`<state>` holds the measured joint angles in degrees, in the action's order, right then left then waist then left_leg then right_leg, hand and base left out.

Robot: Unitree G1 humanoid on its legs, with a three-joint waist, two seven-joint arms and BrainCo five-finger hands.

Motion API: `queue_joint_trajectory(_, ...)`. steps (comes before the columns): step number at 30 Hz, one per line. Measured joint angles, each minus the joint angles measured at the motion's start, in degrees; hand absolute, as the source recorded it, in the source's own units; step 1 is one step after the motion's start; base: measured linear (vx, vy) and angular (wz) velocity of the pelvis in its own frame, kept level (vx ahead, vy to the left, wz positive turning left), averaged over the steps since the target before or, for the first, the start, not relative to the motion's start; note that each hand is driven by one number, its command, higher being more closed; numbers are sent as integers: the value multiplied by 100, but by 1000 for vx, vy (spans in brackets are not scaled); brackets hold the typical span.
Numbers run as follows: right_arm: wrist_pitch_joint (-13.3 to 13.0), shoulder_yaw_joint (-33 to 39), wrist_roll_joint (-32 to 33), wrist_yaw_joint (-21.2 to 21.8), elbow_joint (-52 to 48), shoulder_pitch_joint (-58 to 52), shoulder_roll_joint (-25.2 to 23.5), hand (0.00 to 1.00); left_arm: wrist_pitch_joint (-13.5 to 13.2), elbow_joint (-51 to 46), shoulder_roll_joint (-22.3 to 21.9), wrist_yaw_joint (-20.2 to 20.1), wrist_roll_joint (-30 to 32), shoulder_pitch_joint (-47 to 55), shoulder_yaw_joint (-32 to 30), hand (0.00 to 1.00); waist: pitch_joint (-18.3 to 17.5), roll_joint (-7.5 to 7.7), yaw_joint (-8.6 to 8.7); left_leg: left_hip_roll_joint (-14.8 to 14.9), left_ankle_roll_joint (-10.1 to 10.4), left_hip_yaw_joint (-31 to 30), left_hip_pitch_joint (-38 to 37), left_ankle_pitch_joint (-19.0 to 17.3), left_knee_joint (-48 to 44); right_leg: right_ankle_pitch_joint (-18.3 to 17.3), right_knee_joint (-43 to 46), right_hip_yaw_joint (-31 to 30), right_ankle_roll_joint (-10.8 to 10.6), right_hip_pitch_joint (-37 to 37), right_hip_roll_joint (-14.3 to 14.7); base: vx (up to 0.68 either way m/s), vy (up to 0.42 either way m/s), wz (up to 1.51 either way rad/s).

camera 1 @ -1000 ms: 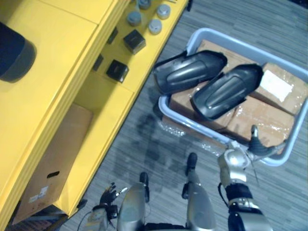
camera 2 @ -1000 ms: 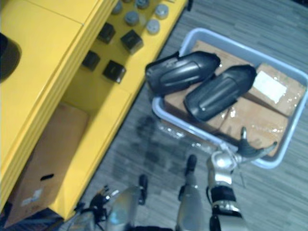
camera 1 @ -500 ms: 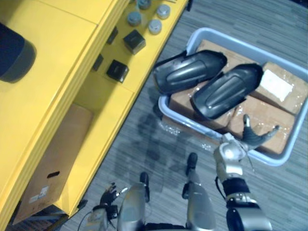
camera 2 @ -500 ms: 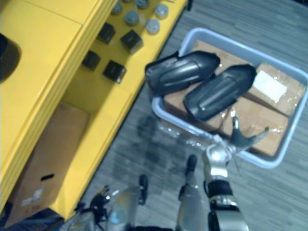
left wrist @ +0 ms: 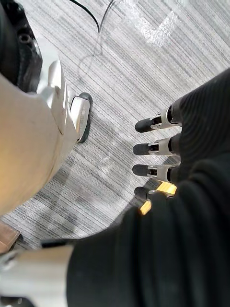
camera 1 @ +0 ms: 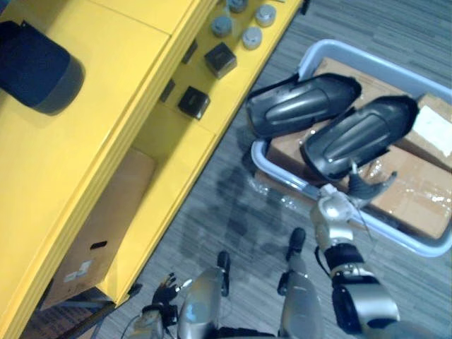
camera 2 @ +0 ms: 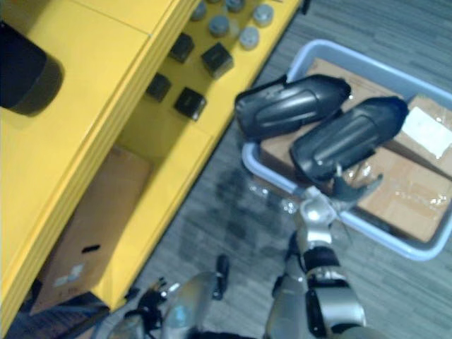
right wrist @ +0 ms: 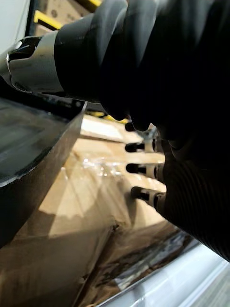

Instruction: Walk over and take plastic housings, then place them on the shelf

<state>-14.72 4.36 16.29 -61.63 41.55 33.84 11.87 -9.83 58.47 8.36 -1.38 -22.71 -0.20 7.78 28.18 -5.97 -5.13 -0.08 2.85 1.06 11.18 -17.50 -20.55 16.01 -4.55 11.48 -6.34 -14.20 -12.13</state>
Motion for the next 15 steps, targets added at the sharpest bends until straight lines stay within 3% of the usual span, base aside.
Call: queue_joint_trajectory(15, 1, -120, -12, -224, 814, 756, 418, 0, 3, 127, 36, -210, -433, -15, 218, 0, 22, -40, -62, -80, -32, -81, 295, 76, -52, 31, 4, 112, -36, -192, -86, -2, 1, 5)
